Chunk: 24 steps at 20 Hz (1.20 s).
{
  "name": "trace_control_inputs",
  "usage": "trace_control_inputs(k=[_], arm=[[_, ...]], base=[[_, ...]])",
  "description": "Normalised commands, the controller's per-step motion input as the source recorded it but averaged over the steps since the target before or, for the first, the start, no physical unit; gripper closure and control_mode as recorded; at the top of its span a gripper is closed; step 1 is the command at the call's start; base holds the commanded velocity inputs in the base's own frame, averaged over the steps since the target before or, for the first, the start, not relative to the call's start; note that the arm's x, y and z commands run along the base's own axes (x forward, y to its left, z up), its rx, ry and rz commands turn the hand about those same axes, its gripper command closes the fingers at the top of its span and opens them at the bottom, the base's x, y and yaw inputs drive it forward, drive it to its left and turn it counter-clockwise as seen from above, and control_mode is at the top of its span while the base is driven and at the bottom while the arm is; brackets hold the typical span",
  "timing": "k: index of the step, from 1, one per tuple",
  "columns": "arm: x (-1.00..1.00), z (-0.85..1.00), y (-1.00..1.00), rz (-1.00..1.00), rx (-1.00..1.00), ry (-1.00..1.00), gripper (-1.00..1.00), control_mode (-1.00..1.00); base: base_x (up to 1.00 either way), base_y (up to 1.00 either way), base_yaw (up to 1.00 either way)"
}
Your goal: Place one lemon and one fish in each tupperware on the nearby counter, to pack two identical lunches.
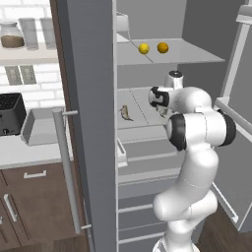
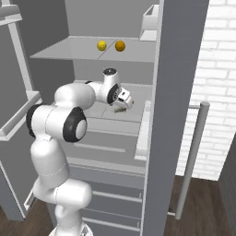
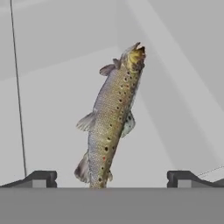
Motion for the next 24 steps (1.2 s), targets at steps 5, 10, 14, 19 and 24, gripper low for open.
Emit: trace_control_inputs(k=[5,10,14,19,24], arm=[[0.32,-0.19,-0.1,-0.06,0.0,0.0,-1.0,-1.0],[0.37,-0.31,0.0,-0.01,0.0,0.0,-1.0,-1.0],[0.17,-0.17,0.0,0.0,0.0,0.0,-1.0,-1.0],[0.0,-0.25,0.0,0.0,0.0,0.0,-1.0,-1.0],[0.0,-0.13,-0.03,0.0,0.0,0.01,-1.0,-1.0]], base=[[0.0,0.0,0.0],[0.0,0.0,0.0],[0.0,0.0,0.0],[0.0,0.0,0.0],[0.0,0.0,0.0]])
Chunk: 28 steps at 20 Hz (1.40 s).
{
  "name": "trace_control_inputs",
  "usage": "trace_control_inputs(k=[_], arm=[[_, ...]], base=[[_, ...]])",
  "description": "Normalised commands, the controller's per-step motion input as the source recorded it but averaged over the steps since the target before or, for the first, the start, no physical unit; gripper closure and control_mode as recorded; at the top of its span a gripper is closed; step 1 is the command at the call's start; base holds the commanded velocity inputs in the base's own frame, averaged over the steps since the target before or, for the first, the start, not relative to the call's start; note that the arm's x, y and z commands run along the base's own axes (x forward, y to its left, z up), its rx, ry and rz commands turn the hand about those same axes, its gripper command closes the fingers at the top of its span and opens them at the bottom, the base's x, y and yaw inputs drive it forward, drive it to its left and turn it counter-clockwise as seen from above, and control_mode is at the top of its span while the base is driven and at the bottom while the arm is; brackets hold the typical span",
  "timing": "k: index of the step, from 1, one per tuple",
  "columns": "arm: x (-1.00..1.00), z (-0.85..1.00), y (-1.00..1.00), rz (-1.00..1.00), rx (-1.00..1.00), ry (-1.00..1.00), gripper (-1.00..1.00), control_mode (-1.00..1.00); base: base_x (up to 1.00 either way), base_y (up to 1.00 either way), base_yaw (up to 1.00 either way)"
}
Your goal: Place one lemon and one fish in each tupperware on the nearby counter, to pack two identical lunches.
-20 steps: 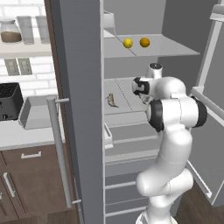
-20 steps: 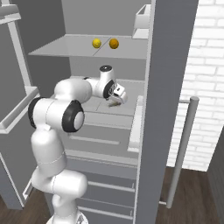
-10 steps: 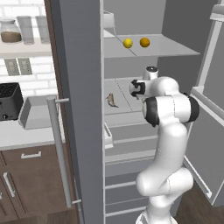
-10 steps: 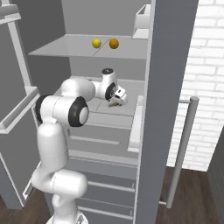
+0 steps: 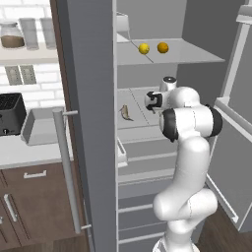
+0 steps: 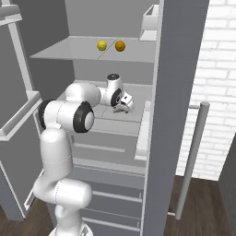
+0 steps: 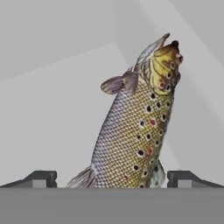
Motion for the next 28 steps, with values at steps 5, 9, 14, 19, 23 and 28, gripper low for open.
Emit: trace_control_inputs(k=[5,9,14,19,23,28], arm=[[0.0,-0.01,0.0,0.0,0.0,0.01,1.0,-1.0],[0.0,0.0,0.0,0.0,0.0,0.0,1.0,-1.0],[-0.79,0.0,-0.06,0.0,0.01,-0.04,1.0,-1.0],[-1.0,0.09,-0.04,0.04,0.03,-0.06,1.0,-1.0],[-0.89,0.84,-0.01,0.14,0.0,0.0,1.0,-1.0],[-0.88,0.99,0.15,0.22,-0.03,0.2,1.0,-1.0]], base=[[0.0,0.0,0.0],[0.0,0.0,0.0],[0.0,0.0,0.0],[0.0,0.0,0.0],[0.0,0.0,0.0],[0.0,0.0,0.0]])
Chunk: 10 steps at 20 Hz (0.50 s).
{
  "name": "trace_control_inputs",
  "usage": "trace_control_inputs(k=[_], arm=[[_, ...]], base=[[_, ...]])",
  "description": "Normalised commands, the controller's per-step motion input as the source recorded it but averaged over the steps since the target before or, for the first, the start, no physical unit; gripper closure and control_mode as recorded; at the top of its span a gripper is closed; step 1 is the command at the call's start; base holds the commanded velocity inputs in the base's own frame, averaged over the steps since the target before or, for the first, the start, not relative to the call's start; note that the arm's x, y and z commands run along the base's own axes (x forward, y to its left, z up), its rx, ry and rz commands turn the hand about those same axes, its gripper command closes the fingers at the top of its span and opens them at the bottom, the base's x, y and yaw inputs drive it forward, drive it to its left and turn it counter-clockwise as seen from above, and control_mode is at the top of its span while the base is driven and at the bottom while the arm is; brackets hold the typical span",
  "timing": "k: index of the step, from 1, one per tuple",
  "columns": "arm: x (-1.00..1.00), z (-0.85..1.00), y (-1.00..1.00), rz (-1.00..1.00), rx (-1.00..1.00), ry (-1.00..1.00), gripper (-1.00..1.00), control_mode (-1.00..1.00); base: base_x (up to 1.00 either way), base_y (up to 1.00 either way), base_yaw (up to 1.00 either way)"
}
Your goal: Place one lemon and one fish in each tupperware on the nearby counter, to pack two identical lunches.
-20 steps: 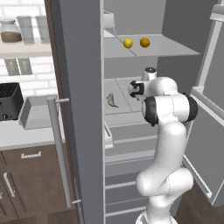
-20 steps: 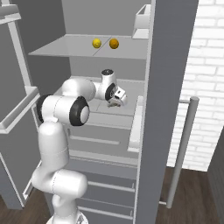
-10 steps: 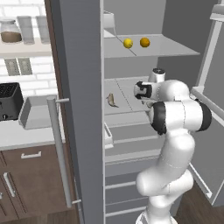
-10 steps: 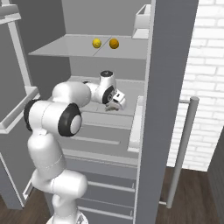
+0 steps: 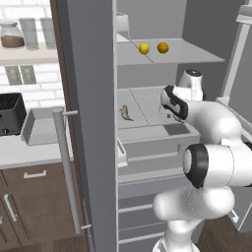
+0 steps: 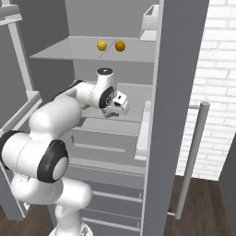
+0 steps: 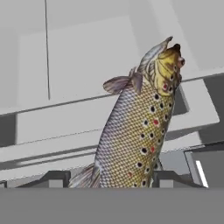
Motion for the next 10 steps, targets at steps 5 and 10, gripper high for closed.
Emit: trace_control_inputs(k=[5,10], arm=[[-0.97,0.52,0.57,0.29,-0.11,0.22,1.0,-1.0],[-1.0,-0.09,0.37,0.21,-0.04,-0.01,1.0,-1.0]], base=[[0.0,0.0,0.0],[0.0,0.0,0.0]])
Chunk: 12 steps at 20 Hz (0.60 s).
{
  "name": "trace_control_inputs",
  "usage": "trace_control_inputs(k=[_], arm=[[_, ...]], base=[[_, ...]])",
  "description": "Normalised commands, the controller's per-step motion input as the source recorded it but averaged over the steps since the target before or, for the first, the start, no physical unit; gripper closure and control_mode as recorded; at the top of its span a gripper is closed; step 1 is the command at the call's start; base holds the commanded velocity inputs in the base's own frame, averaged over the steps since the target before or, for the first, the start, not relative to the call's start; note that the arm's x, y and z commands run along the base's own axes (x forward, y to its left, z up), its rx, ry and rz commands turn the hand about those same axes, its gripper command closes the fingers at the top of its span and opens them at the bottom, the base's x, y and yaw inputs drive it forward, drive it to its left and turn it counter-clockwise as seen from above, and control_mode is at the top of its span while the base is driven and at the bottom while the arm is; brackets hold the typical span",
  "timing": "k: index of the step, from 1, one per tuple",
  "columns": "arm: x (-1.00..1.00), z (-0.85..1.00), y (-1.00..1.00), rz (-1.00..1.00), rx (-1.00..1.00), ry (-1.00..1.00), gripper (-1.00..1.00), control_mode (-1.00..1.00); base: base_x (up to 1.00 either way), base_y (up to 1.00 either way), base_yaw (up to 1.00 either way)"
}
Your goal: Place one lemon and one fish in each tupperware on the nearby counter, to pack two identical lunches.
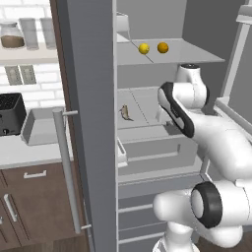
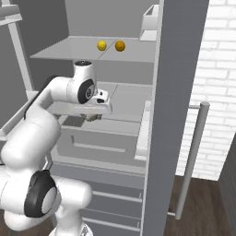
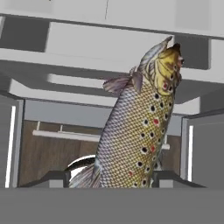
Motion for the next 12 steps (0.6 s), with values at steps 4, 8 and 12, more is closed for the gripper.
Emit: trace_control_inputs(k=[4,8,12], arm=[[-0.85,-0.06,0.16,0.12,0.0,0.0,1.0,-1.0],[-0.07,0.0,0.0,0.0,0.0,0.0,1.0,-1.0],[0.0,0.0,0.0,0.0,0.0,0.0,1.0,-1.0]], base=[[0.0,0.0,0.0],[0.0,0.0,0.0],[0.0,0.0,0.0]])
